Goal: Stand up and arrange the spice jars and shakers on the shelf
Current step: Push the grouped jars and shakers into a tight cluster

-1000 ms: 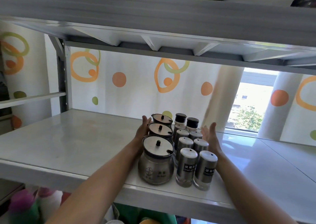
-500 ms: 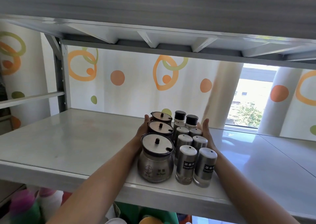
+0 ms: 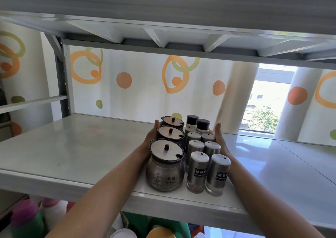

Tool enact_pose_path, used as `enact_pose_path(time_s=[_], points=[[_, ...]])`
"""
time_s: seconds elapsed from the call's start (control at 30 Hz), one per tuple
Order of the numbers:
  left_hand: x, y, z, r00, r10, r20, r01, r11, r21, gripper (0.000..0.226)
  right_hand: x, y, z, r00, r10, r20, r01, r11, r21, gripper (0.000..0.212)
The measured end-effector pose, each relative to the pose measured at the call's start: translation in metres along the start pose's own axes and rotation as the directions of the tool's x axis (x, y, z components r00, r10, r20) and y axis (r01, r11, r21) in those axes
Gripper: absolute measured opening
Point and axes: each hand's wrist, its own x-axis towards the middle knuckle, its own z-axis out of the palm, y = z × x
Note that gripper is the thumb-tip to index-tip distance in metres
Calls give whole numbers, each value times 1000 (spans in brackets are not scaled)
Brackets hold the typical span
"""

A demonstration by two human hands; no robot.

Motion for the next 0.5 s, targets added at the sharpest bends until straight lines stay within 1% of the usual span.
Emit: enact_pose_path(time_s=[0.07,0.13,0.17,0.2,0.27,0.3,0.33,0.37,0.43,0.47,0.5], points=[[-2,2,2,999,-9,-32,9,1000,-1,49,-2,-2,0,1000,14,5,-14,1000,-15,114],[-10,6,3,995,9,-104,-3,998,59,49,-5,-5,2,1000,13,-1,-13,1000,0,101],[-16,8,4,992,18,-123,-6,995,95,53,-8,-7,2,999,21,-28,-22,1000,-8,95],[-20,8,2,989,22,-145,-4,992,126,60,-13,-10,3,996,35,-81,-38,999,-38,96],[-30,10,-4,981,53,-187,-20,984,174,69,-25,-14,1,969,77,-235,-94,994,-62,114],[-38,12,-7,967,80,-240,-34,981,190,67,-33,-16,1,949,103,-298,-126,990,-61,121],[-47,14,-11,948,105,-299,-52,983,179,64,-40,-18,2,932,121,-341,-149,987,-58,124],[-56,15,-16,934,122,-336,-73,985,154,61,-46,-19,3,921,127,-367,-154,987,-46,117],[-81,17,-19,923,143,-356,-116,989,95,59,-60,-19,5,905,119,-408,-151,987,-47,90],[-94,17,-17,918,164,-360,-135,985,104,59,-66,-20,8,903,137,-407,-170,984,-46,85],[-108,16,-13,917,186,-354,-154,981,115,59,-72,-21,10,900,157,-406,-187,982,-36,86]])
